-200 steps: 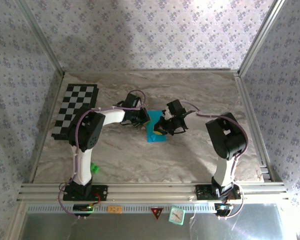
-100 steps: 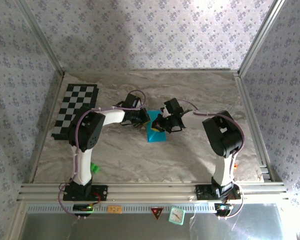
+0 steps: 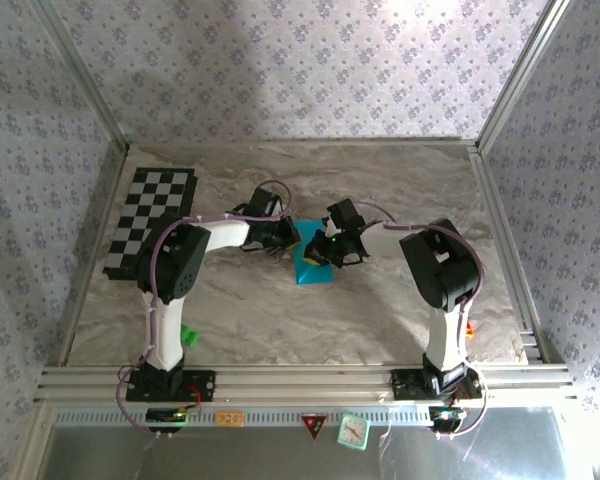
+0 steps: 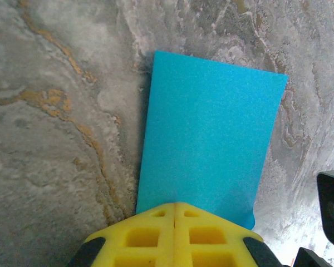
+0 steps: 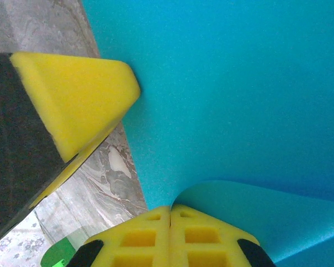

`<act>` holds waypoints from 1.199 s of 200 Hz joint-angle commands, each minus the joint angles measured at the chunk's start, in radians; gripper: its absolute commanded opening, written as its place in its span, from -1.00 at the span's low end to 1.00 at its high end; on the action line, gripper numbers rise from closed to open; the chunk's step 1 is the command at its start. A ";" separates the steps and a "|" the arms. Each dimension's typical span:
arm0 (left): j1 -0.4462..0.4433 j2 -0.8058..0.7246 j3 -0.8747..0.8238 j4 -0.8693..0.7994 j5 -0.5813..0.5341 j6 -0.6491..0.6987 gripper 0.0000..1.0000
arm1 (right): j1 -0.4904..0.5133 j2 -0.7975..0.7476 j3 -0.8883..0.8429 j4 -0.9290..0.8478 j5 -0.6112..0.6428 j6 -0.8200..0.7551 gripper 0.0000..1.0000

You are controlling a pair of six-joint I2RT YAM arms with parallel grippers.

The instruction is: Fold a paper plane with a square sheet of paper (pick it up from the middle)

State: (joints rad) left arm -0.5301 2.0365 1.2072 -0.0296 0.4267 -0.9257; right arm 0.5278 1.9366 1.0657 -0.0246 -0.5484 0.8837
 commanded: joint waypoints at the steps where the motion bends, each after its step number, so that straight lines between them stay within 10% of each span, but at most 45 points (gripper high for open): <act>1: -0.007 0.019 -0.041 -0.105 -0.025 0.014 -0.86 | -0.006 0.012 0.013 0.002 0.025 0.012 -0.97; 240: -0.007 0.021 -0.032 -0.112 -0.023 0.019 -0.86 | -0.006 0.045 0.022 0.015 -0.028 -0.018 -0.96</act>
State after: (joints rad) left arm -0.5301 2.0365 1.2072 -0.0299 0.4267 -0.9257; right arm 0.5213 1.9564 1.0679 0.0010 -0.5652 0.8825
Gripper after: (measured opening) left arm 0.072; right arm 0.059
